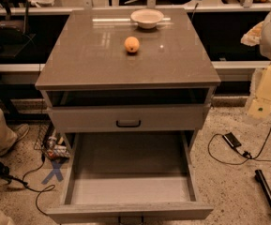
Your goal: Place orange into middle drawer
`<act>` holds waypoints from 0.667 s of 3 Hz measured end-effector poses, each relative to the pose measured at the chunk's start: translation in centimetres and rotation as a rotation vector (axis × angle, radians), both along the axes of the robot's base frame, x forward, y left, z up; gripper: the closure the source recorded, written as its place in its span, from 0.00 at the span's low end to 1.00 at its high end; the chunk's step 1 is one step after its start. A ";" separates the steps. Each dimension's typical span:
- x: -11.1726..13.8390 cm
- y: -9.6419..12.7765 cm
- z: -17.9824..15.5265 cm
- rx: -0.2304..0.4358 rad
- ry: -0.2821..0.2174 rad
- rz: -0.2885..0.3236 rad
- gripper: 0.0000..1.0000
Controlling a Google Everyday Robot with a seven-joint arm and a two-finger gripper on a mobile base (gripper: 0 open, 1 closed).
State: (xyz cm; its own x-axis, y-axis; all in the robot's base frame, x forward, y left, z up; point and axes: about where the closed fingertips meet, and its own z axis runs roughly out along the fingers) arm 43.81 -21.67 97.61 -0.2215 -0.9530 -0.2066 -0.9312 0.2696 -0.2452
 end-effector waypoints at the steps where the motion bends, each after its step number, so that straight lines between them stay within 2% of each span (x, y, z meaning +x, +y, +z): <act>1: 0.0 0.0 0.0 0.000 0.000 0.000 0.00; 2: 1.2 0.1 0.0 0.021 -0.030 -0.006 0.00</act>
Offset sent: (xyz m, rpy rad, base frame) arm 0.0285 -0.0001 -0.0056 0.0509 -0.0528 -0.0140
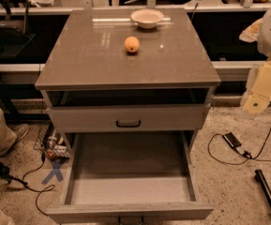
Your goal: Place orange into middle drawer
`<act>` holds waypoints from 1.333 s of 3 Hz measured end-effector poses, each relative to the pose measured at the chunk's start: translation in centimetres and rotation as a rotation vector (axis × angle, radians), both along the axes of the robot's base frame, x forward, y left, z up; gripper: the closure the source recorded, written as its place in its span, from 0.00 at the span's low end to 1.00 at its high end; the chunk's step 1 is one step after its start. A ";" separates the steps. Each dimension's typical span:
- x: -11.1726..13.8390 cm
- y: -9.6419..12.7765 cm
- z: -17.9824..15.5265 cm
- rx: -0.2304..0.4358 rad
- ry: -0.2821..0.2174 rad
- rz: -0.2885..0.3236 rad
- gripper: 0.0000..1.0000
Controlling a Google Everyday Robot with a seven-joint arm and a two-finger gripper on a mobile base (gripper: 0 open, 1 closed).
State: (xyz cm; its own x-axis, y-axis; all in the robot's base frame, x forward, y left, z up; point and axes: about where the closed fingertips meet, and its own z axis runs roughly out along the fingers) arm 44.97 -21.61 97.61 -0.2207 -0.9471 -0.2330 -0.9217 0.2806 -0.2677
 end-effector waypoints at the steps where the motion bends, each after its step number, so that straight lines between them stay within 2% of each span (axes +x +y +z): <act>1: 4.2 -0.3 -0.6 0.132 -0.059 -0.060 0.00; 2: 11.5 1.4 -1.7 0.321 -0.131 -0.095 0.00; 3: 19.7 4.4 -3.6 0.490 -0.194 -0.107 0.00; 4: 24.0 7.1 -4.7 0.535 -0.208 -0.071 0.00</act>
Offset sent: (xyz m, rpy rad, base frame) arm 0.2086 0.0264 -0.0261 0.5590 -0.2185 -0.1414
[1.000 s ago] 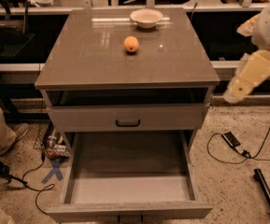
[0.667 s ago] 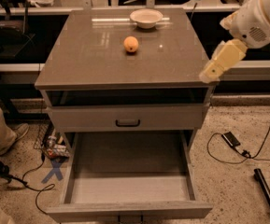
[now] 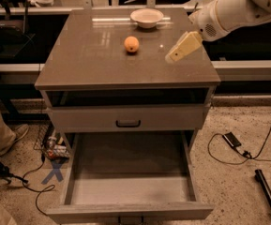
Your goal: Place orange into middle drawer
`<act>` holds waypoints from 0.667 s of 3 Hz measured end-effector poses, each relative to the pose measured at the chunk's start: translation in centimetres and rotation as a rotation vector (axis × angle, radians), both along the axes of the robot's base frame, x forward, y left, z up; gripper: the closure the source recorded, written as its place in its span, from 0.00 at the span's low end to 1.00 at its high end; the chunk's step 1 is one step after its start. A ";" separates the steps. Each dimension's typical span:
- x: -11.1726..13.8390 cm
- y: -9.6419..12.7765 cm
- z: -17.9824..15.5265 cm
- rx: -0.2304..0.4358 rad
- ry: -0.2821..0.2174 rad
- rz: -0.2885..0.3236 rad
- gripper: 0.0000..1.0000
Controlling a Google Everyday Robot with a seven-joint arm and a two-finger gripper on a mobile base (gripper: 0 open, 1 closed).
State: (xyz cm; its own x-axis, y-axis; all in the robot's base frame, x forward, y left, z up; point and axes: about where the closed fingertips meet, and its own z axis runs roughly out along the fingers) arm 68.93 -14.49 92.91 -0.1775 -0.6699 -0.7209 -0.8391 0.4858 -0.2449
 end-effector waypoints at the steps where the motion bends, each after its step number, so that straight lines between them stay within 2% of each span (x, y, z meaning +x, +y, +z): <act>1: 0.4 0.2 -0.1 0.004 0.000 0.002 0.00; 2: 1.0 0.5 -0.6 0.022 -0.001 -0.001 0.00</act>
Offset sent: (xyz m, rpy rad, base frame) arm 0.0166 0.0049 -0.0080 0.0443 -0.0099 -0.0139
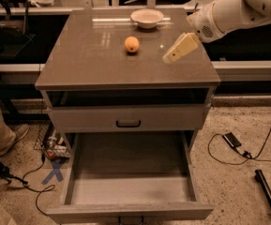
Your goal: Place orange into middle drawer
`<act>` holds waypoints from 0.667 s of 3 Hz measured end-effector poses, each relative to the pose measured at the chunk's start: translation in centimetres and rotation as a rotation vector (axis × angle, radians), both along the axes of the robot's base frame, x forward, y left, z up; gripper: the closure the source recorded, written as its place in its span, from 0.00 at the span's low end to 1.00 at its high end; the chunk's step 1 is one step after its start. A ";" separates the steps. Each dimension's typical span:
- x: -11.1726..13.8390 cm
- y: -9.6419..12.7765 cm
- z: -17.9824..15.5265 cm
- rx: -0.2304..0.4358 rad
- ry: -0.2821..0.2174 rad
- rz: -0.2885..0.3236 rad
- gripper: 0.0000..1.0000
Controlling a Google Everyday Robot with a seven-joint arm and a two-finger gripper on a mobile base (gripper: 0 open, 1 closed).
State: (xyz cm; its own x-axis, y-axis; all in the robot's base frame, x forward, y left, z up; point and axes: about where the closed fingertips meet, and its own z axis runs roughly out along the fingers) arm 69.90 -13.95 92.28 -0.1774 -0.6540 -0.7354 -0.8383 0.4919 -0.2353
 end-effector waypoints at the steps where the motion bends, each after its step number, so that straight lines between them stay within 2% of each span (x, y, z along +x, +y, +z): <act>1: 4.1 2.9 -2.2 0.072 -0.003 -0.023 0.00; 2: 7.2 4.9 -4.2 0.118 0.007 -0.067 0.00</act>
Offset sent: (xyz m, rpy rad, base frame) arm 0.1083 0.0681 -0.0610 0.1715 0.0104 -0.1264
